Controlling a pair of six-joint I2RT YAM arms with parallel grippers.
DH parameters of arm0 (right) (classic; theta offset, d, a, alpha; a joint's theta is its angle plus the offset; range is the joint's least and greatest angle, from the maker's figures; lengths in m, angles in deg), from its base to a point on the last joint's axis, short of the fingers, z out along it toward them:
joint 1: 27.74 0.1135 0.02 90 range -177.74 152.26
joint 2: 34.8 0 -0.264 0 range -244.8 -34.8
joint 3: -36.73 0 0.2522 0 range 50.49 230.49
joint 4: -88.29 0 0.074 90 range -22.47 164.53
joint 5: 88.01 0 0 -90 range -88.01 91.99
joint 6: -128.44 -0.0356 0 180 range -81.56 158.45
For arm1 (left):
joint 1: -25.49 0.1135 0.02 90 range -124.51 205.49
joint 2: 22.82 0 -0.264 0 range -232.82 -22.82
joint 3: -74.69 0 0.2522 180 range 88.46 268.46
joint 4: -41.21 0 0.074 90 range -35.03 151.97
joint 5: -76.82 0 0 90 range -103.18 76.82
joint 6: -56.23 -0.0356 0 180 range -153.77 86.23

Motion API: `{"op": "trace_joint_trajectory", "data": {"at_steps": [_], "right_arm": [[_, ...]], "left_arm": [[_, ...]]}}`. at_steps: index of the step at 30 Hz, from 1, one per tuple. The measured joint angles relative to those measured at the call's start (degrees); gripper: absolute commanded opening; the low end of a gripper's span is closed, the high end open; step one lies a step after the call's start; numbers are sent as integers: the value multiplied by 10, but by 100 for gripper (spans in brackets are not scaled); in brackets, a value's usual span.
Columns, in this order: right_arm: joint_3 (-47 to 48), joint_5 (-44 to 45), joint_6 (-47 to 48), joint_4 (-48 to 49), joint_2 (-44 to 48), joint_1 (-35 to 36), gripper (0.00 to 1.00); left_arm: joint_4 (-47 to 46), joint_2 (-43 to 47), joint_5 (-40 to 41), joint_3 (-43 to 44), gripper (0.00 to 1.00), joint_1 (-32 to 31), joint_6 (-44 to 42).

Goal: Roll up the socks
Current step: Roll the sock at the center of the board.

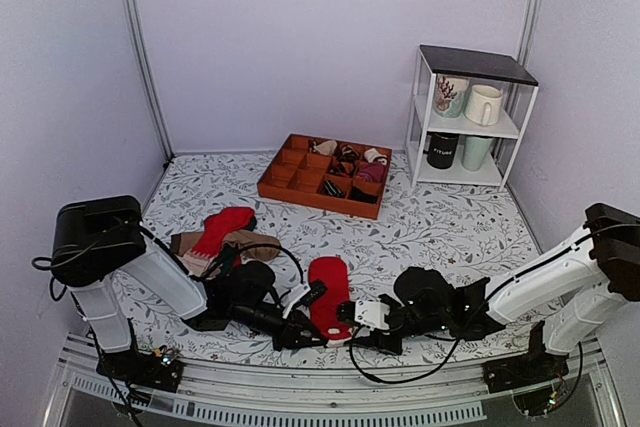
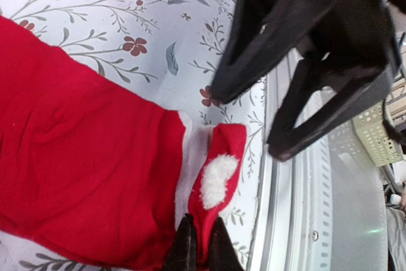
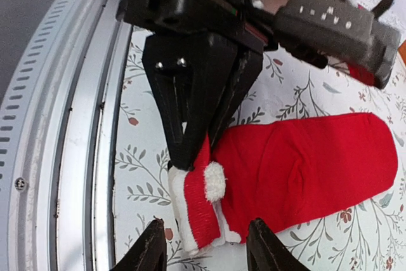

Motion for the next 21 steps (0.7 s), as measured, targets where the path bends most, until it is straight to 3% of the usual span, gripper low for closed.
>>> {"op": "trace_joint_trajectory", "data": {"at_steps": [7, 16, 21], "right_arm": [[-5, -29, 30, 9, 20, 9, 42], [9, -29, 40, 12, -41, 11, 40], [21, -24, 40, 14, -65, 11, 33]], "left_arm": [[-5, -3, -3, -1, 0, 1, 0], [-11, -4, -6, -3, 0, 3, 1], [-13, -5, -6, -4, 0, 3, 1]]}}
